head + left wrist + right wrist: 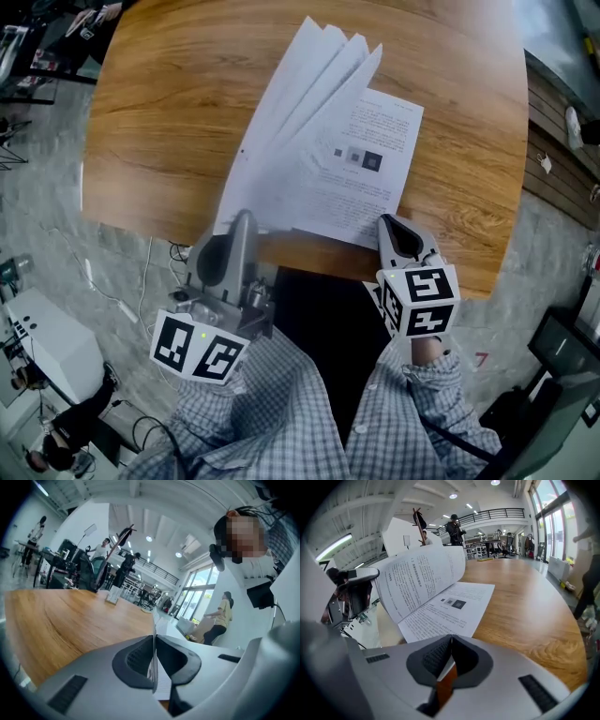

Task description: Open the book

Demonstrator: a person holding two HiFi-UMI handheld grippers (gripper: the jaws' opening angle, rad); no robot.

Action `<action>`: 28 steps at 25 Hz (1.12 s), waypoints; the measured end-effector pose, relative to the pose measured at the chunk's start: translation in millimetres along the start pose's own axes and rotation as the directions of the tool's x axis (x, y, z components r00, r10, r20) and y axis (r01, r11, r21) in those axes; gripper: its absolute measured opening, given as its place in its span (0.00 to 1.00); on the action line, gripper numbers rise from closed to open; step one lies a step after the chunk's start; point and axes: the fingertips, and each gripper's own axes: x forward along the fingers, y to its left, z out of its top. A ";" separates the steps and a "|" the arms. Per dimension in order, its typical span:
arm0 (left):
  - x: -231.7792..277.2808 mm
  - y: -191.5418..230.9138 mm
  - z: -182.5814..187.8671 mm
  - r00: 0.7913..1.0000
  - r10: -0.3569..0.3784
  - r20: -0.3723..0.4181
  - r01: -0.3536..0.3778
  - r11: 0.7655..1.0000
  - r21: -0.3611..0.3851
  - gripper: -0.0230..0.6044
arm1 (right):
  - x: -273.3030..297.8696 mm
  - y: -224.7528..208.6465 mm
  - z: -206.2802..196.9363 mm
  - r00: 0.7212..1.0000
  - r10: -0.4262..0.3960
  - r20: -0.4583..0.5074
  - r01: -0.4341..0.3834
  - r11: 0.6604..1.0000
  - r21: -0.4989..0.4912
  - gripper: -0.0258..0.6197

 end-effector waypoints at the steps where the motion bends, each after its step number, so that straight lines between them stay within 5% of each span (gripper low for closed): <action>1: -1.0 8.0 1.0 1.000 0.020 0.004 -0.020 1.000 0.011 0.09 | 0.4 0.1 0.2 1.000 0.000 0.000 0.000 1.000 -0.001 0.07; 5: -4.1 39.9 0.5 0.995 0.097 0.011 -0.097 0.995 0.007 0.09 | 1.0 -0.8 -0.4 1.000 -0.001 0.003 0.001 1.000 0.002 0.07; 12: -13.6 92.6 -23.1 0.968 0.251 -0.032 -0.253 0.958 -0.135 0.09 | 0.6 -1.8 -1.8 1.000 -0.001 -0.006 0.001 1.000 -0.002 0.08; 17: -8.9 106.1 -46.9 0.956 0.280 -0.087 -0.292 0.939 -0.182 0.09 | -1.2 -5.5 -4.0 1.000 0.000 0.001 -0.001 1.000 0.011 0.08; 21: -10.7 126.7 -61.9 0.942 0.311 -0.131 -0.337 0.887 -0.316 0.14 | -0.5 -5.2 -3.3 1.000 -0.001 -0.001 0.001 1.000 0.019 0.07; 28: -18.7 140.9 -75.5 0.923 0.345 -0.173 -0.384 0.863 -0.328 0.19 | 0.5 -8.6 -4.1 1.000 0.021 0.000 -0.021 0.997 0.073 0.08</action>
